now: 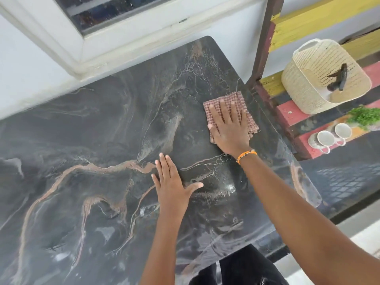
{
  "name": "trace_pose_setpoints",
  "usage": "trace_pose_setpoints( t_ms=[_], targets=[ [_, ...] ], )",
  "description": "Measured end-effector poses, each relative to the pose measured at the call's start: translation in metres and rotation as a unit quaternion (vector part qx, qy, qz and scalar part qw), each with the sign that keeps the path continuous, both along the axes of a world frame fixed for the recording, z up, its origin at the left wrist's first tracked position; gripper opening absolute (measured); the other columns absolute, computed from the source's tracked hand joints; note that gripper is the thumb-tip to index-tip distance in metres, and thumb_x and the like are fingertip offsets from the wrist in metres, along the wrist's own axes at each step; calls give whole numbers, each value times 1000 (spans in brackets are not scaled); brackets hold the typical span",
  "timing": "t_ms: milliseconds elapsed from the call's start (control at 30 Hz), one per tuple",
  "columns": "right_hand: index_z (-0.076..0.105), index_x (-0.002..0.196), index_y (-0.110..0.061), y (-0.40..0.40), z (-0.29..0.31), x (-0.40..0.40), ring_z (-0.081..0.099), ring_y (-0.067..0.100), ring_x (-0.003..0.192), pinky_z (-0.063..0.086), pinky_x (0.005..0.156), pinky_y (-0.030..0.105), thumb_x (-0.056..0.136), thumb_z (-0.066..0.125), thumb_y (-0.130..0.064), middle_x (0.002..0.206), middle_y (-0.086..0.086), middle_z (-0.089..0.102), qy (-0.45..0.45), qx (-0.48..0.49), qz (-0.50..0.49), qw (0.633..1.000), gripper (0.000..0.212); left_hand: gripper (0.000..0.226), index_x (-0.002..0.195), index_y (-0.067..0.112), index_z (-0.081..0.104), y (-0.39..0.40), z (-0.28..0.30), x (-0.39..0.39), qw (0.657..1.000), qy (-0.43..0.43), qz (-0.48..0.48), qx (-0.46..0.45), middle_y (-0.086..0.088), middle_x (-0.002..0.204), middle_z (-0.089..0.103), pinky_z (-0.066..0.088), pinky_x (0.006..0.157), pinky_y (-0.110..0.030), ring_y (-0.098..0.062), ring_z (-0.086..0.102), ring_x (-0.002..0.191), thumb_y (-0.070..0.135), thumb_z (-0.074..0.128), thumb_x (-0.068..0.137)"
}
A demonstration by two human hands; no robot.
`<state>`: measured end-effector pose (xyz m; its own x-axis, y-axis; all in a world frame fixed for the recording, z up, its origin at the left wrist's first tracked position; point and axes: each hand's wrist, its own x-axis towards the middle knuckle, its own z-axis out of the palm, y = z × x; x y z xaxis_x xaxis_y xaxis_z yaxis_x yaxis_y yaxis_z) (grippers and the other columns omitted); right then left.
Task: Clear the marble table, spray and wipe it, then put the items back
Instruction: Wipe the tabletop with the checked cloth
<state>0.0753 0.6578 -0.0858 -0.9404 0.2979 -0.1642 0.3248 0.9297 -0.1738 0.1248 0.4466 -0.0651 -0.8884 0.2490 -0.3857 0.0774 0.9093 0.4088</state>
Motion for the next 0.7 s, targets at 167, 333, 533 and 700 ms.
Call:
trace_pose_setpoints(
  t_ms=[167,333,533,700],
  targets=[
    [9,150,-32,-113,2,7,-1,30,148,-1,118,54,99,26,-43,161,2,2,-2,-45,175,984,55,118,147,9,-11,-37,4,23,999,15,38,5,-5,157,-17,-4,116,-47,-23,-18,144,62,61,70],
    [13,149,-35,-161,-1,39,1,25,148,-2,118,50,98,30,-46,161,-2,5,-3,-36,333,942,55,121,147,7,-12,-73,8,59,998,-7,60,-27,-8,157,-17,-3,117,-46,-24,-17,145,66,57,67],
    [19,148,-38,-85,-1,76,8,21,148,1,118,46,96,32,-47,160,-7,13,20,-32,236,971,54,123,137,14,-30,-46,6,93,997,-31,-69,-32,0,144,-39,-13,115,-42,-17,-37,132,83,29,54],
    [19,148,-38,15,-2,99,9,23,148,4,118,46,97,35,-44,159,-7,15,18,-10,30,999,54,129,132,12,-35,-34,1,97,992,-41,-92,-78,-3,141,-42,-11,113,-49,-20,-37,132,77,48,58]
  ],
)
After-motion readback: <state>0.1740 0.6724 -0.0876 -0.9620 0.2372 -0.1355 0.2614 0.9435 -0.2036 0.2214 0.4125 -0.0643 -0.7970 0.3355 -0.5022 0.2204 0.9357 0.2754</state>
